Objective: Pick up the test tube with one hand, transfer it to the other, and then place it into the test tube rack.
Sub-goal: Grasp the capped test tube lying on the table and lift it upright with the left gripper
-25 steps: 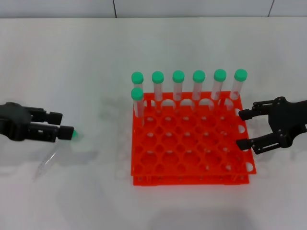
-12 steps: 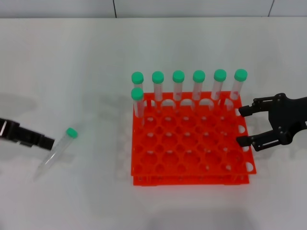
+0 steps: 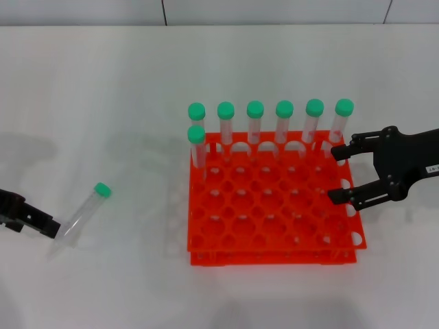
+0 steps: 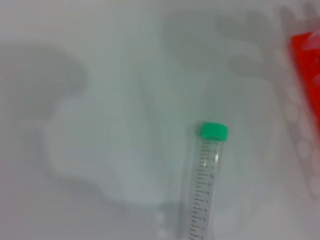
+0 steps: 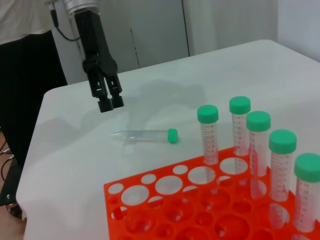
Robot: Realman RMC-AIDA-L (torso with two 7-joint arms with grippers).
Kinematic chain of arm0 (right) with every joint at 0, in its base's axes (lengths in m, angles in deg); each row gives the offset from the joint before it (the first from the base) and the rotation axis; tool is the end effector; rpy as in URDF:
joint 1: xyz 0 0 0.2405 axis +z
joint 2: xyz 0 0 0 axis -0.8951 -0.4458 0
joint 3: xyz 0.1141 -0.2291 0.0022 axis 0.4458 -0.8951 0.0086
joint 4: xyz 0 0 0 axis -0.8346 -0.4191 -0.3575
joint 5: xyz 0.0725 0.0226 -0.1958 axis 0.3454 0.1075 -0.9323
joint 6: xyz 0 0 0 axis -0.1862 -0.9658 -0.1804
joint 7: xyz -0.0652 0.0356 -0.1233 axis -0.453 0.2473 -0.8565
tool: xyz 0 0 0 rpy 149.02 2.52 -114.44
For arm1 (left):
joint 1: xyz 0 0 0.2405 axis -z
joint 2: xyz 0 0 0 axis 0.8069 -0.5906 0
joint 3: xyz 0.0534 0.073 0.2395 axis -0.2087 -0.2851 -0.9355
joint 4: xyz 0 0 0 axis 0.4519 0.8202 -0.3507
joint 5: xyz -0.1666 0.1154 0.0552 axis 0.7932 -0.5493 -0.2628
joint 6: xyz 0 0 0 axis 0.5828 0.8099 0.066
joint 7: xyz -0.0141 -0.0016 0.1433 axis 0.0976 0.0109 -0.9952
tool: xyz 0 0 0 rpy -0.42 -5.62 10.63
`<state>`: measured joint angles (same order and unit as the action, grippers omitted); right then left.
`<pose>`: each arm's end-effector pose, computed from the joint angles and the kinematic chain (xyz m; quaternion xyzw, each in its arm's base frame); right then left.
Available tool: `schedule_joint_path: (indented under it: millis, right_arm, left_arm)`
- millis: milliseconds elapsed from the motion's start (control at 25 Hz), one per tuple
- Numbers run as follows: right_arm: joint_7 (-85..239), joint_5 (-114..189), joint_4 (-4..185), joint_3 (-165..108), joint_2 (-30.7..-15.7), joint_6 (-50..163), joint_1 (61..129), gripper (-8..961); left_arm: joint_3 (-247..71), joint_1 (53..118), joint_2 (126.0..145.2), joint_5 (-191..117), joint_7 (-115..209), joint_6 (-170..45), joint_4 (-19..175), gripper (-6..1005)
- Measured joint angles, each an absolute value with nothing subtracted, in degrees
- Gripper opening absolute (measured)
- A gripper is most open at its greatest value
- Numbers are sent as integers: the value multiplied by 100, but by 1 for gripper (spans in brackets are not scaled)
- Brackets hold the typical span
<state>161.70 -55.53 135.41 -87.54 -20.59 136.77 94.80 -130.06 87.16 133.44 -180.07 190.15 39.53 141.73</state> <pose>0.2317 0.3456 0.0234 -0.9865 0.1083 0.1103 0.0537 -0.2819 0.3160 0.0938 -0.7947 -0.5784 0.1541 0.1012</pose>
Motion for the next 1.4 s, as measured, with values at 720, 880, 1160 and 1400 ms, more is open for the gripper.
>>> schedule_joint_path:
  millis: [720, 880, 1160, 1400]
  right_arm:
    - [16171, -5562, 13505, -8770, -2133, 13520, 9484, 799]
    - [16183, -5650, 13503, -8774, -2153, 13517, 9485, 797]
    - [16187, -5721, 13523, -8775, -2190, 13536, 9462, 793]
    - [16177, -5721, 13527, -8775, -2193, 13529, 9458, 790]
  left_arm:
    - [-14090, 8929, 13574, -18315, 19257, 3406, 13924, 752]
    - [-14332, 8969, 13579, -18343, 19370, 3398, 13828, 751]
    - [-14369, 9057, 13659, -18597, 19463, 3322, 13840, 750]
    - [-14376, 9080, 13729, -18695, 19475, 3236, 13832, 749]
